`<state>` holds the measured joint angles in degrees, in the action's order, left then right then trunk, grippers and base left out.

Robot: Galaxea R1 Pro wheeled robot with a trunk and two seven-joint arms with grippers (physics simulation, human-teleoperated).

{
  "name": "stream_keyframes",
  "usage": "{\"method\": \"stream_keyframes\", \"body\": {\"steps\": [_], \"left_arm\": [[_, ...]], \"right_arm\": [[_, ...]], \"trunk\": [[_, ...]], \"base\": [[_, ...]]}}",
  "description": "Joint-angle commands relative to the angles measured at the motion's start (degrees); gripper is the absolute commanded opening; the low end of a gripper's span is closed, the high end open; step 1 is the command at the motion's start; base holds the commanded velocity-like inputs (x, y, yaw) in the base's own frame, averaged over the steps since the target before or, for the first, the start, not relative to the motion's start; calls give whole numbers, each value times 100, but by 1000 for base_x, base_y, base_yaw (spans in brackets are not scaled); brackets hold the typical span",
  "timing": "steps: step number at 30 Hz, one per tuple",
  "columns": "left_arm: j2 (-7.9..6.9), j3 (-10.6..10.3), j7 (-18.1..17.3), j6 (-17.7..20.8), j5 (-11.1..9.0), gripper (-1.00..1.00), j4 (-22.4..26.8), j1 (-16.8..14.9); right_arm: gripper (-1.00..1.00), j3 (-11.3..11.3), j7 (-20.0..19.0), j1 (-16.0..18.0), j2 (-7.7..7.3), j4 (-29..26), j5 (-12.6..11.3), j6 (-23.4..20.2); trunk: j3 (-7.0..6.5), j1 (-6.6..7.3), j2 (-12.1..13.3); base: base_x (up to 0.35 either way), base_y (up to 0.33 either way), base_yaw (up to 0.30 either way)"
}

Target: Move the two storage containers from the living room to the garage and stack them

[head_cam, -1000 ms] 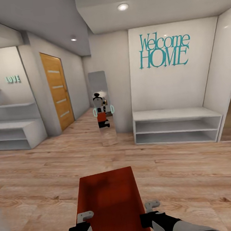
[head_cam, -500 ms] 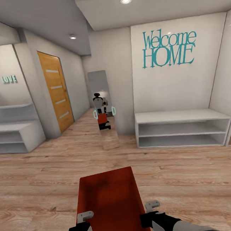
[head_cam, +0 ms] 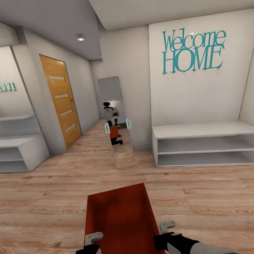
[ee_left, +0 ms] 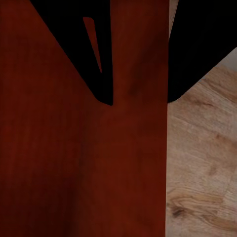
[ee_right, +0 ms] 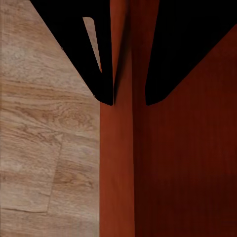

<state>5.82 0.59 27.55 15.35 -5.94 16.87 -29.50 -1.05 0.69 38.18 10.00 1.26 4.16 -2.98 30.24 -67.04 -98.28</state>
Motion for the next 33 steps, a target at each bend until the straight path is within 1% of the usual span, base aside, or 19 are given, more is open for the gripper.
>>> {"method": "stream_keyframes", "body": {"steps": [1, 5, 11, 30, 33], "left_arm": [[-20, -164, -163, -5, -215, -100, 1, 6], [-20, -164, -162, -5, -215, -100, 1, 6], [-20, -164, -164, -5, -215, -100, 1, 6], [-20, -169, -165, -5, -215, -100, 1, 6], [-20, -168, -165, -5, -215, -100, 1, 6]], "right_arm": [[-100, -167, -51, 14, 0, -249, 59, -12], [-100, -167, -52, 14, 0, -249, 59, -10], [-100, -167, -52, 14, 0, -249, 59, -10], [-100, -167, -52, 14, 0, -249, 59, -10], [-100, -167, -52, 14, 0, -249, 59, -10]], "trunk": [[7, -3, -4], [7, -3, -4], [0, -3, -4], [-1, -3, -4], [-1, -3, -4]], "base": [[343, 155, 0], [343, 155, 15], [343, 136, 154], [343, 6, 7], [343, 0, 127]]}}
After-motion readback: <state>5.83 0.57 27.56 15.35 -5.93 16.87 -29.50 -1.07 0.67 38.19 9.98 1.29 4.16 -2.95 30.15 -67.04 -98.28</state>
